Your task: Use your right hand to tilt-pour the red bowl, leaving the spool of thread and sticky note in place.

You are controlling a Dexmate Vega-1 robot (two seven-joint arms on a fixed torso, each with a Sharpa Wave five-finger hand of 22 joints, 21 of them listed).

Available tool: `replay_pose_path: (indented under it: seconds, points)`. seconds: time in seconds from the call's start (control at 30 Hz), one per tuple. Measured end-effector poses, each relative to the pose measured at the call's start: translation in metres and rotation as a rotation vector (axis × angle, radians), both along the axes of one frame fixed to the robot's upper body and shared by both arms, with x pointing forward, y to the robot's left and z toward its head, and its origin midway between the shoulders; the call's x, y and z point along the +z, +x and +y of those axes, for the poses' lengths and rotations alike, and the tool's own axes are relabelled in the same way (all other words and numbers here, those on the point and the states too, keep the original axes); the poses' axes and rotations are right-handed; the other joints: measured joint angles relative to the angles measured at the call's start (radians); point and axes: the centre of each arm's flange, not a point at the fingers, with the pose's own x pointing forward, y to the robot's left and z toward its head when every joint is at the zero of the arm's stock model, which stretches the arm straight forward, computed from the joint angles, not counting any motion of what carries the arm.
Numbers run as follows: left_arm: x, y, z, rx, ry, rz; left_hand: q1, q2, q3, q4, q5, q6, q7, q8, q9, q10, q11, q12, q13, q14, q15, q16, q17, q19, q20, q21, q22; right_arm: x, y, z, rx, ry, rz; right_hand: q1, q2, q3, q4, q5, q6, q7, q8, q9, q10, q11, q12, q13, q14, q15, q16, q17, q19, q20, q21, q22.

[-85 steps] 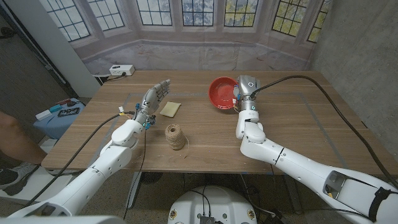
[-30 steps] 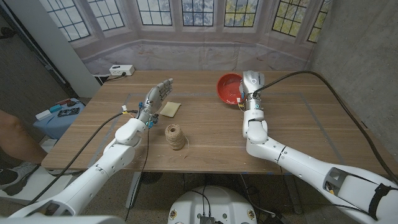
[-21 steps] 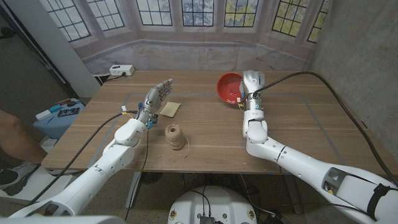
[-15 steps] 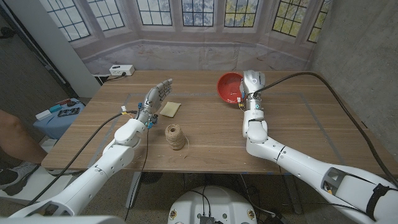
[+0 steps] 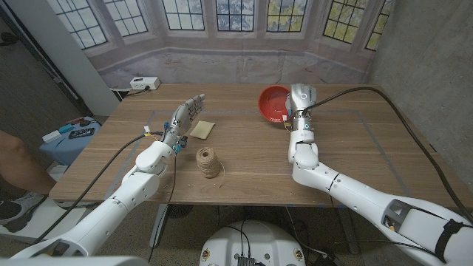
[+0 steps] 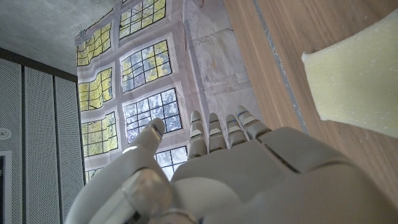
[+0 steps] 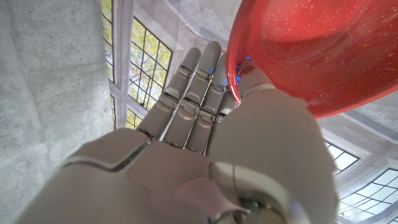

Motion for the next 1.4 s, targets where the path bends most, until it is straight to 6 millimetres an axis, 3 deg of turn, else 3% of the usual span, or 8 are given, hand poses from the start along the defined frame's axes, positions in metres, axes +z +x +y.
replay_pose_path:
  seconds: [0.67, 1.4]
  points:
    - [-0.0027, 0.0007, -0.0002, -0.013, -0.010, 0.005, 0.004, -0.004, -0.004, 0.004, 0.000, 0.000, 0.000, 0.000, 0.000, 0.000, 0.000, 0.000, 0.000, 0.000, 0.000, 0.000, 0.000, 0.000, 0.000, -0.002, 0.000, 0.0097, -0.0075, -0.0020, 0.112, 0.115, 0.141, 0.000, 0.000, -0.004, -0.004, 0.002, -0.006, -0.005, -0.001, -0.004, 0.004, -0.007, -0.006, 0.001, 0.004, -0.004, -0.015, 0.010, -0.005, -0.005, 0.007, 0.000]
    - [-0.0075, -0.0024, 0.0023, -0.003, -0.020, 0.014, 0.004, -0.004, 0.000, 0.008, 0.000, 0.000, 0.000, 0.000, 0.000, 0.000, 0.000, 0.000, 0.000, 0.000, 0.000, 0.000, 0.000, 0.000, 0.000, -0.002, 0.000, 0.0017, -0.0042, -0.0084, 0.221, 0.277, 0.374, 0.003, 0.003, -0.008, 0.000, 0.001, -0.003, -0.007, 0.000, -0.005, 0.003, -0.007, -0.008, 0.005, 0.004, -0.004, -0.028, 0.024, -0.005, -0.005, 0.012, -0.005]
